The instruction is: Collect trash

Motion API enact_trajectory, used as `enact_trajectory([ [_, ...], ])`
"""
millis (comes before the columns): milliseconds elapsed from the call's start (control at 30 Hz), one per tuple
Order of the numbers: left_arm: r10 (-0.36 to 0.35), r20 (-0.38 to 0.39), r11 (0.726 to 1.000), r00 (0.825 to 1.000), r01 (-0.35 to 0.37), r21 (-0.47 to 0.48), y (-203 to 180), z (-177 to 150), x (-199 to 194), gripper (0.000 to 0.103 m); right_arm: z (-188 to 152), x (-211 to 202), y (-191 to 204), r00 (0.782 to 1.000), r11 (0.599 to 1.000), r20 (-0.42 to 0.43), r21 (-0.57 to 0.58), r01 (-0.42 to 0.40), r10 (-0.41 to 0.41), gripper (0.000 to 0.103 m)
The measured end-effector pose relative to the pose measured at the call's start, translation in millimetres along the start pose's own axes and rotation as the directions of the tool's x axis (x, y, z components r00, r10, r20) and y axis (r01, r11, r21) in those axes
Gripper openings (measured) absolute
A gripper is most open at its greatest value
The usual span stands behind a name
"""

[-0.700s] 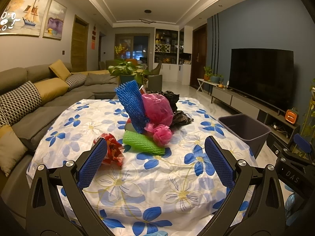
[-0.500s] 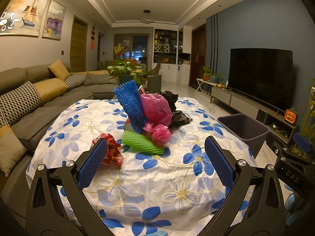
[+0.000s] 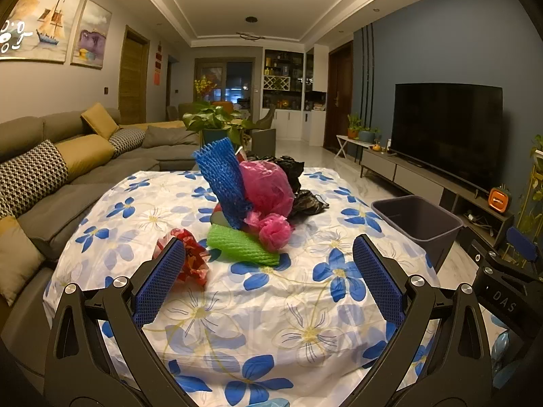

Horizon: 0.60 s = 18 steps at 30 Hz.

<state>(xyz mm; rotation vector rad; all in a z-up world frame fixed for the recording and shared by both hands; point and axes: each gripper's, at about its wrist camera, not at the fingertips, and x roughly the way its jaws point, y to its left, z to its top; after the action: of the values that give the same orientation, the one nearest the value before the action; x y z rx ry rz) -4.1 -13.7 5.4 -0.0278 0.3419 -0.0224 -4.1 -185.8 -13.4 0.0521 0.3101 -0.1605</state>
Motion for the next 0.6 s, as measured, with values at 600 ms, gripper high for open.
enact_trajectory([
  [600, -0.004, 0.000, 1.000, 1.000, 0.004, 0.000, 4.5, 0.4, -0.5, 0.097, 2.7, -3.4, 0.4, 1.000, 1.000, 0.017, -0.002, 0.009, -0.009, 0.098],
])
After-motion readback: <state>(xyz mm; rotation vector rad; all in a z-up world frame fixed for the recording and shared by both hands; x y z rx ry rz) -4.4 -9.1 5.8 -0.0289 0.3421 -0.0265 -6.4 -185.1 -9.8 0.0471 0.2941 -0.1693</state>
